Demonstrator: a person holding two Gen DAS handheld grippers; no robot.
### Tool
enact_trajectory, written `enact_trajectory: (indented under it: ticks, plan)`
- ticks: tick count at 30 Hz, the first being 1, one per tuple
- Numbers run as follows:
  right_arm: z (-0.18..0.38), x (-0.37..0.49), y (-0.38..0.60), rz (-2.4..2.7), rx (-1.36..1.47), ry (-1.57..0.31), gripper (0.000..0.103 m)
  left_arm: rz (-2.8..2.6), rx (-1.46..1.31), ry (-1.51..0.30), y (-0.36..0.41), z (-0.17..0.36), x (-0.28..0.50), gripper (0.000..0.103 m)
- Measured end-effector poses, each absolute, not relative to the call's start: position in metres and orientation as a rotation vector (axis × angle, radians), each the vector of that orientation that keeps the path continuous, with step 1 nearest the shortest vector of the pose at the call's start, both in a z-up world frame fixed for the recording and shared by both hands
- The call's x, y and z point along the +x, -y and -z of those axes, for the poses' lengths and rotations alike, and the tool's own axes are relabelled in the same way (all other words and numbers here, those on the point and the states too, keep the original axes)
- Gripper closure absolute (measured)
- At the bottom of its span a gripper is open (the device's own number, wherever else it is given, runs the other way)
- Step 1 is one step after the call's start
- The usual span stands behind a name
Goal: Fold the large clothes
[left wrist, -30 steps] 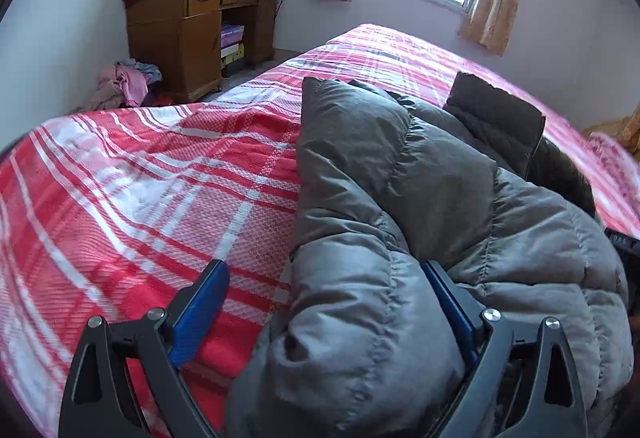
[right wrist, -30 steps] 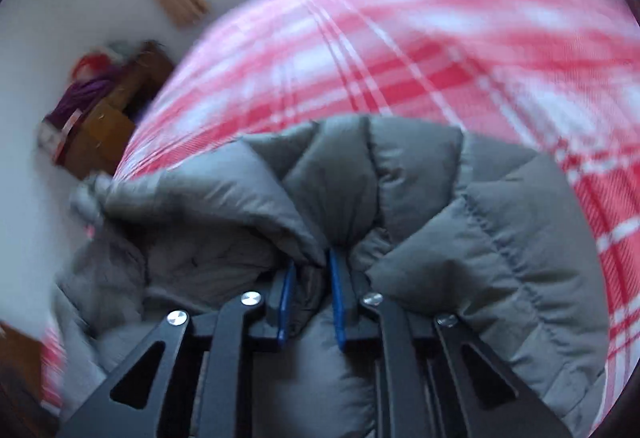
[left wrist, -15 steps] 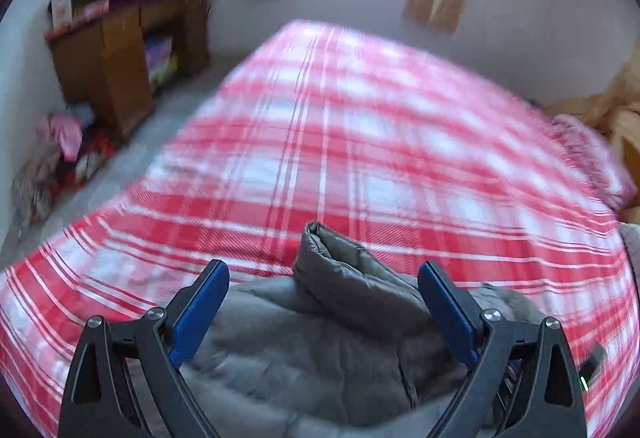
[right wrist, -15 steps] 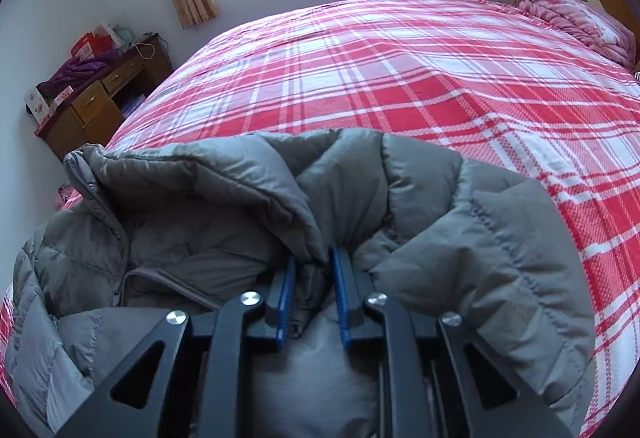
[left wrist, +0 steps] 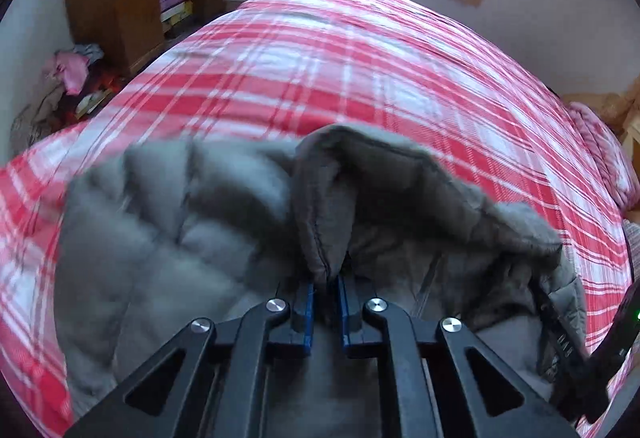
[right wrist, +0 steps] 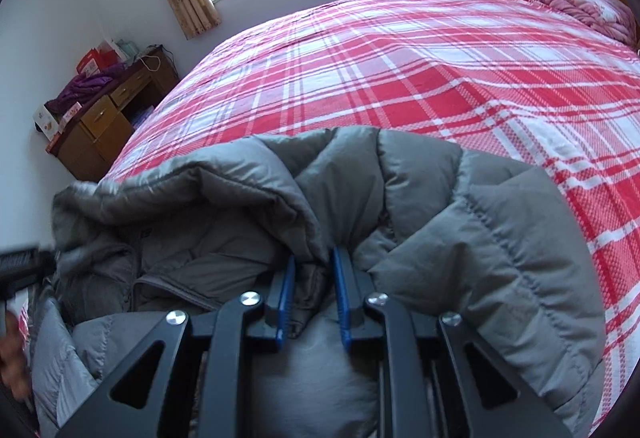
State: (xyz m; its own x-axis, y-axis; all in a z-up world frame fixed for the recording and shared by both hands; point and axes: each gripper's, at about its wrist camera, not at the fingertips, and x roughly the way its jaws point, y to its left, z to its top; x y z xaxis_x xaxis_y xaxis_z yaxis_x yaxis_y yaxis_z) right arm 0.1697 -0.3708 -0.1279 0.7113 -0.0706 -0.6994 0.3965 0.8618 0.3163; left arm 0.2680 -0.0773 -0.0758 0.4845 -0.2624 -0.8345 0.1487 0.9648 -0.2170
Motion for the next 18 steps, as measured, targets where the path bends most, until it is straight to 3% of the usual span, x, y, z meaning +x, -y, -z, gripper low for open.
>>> enact_trajectory:
  ticks: [7, 11, 13, 18]
  plan:
    - [0.128, 0.17, 0.371, 0.262, 0.483, -0.739, 0.081, 0.185, -0.157, -0.868, 0.071, 0.111, 0.246, 0.093]
    - [0.121, 0.167, 0.372, 0.215, 0.486, -0.8, 0.072, 0.192, -0.178, -0.867, 0.069, 0.111, 0.248, 0.093]
    - [0.106, 0.151, 0.371, 0.221, 0.445, -0.813, 0.058, 0.202, -0.197, -0.866, 0.068, 0.11, 0.249, 0.093]
    - [0.031, 0.123, 0.367, 0.295, 0.381, -0.604, 0.058, 0.195, -0.177, -0.86, 0.068, 0.111, 0.248, 0.093]
